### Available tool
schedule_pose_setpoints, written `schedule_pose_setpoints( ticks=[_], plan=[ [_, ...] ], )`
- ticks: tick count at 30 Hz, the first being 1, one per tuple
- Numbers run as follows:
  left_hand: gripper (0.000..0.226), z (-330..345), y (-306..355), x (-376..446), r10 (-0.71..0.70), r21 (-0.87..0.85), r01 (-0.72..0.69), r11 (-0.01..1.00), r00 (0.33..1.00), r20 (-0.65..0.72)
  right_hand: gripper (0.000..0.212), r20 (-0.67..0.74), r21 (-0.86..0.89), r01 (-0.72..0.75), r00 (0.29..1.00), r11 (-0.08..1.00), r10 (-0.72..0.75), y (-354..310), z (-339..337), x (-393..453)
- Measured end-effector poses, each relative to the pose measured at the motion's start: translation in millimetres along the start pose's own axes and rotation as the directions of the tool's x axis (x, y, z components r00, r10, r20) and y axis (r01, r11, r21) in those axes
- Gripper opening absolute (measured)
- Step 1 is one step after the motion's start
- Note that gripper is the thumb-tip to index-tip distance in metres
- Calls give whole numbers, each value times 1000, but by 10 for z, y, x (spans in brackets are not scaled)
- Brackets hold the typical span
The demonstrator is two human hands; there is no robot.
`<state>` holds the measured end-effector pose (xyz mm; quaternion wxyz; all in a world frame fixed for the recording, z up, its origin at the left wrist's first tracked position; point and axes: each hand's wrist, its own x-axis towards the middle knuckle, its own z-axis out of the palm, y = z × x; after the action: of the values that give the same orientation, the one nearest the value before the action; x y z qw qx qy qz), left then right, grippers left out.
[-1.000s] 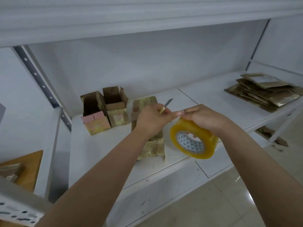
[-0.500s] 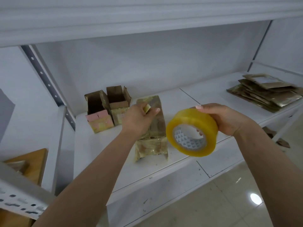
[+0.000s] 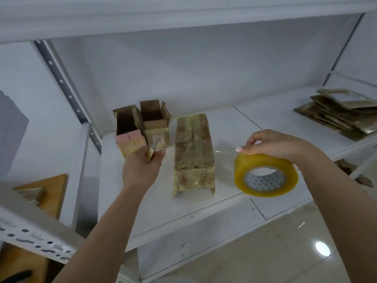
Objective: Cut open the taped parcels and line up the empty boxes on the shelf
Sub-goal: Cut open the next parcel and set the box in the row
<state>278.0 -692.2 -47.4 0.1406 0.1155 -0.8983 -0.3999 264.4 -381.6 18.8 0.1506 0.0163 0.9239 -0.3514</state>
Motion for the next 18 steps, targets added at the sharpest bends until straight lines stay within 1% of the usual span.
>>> schedule_pose_setpoints(
  ticks=[2, 6, 9, 14, 18],
  plan=[
    [35, 20, -73, -89, -28, -32, 29, 999, 1000, 5, 62, -20, -59, -10, 1000, 998, 9, 3, 6, 46],
    [36, 39, -124, -109, -82, -73, 82, 994, 997, -2, 46, -20, -122, -18, 1000, 992, 16, -18, 31, 125],
    [37, 65, -161, -101, -105, -74, 104, 992, 994, -5, 44, -20, -164, -28, 999, 986, 25, -29, 77, 185],
    [40, 110, -248, -90, -146, -71, 144, 987, 989, -22, 44, -3, -161, -27, 1000, 987, 26, -43, 159, 251],
    [40, 183, -300, -108, -186, -77, 186, 979, 983, 16, 44, 17, -189, -48, 998, 981, 52, -31, 213, 312]
  ],
)
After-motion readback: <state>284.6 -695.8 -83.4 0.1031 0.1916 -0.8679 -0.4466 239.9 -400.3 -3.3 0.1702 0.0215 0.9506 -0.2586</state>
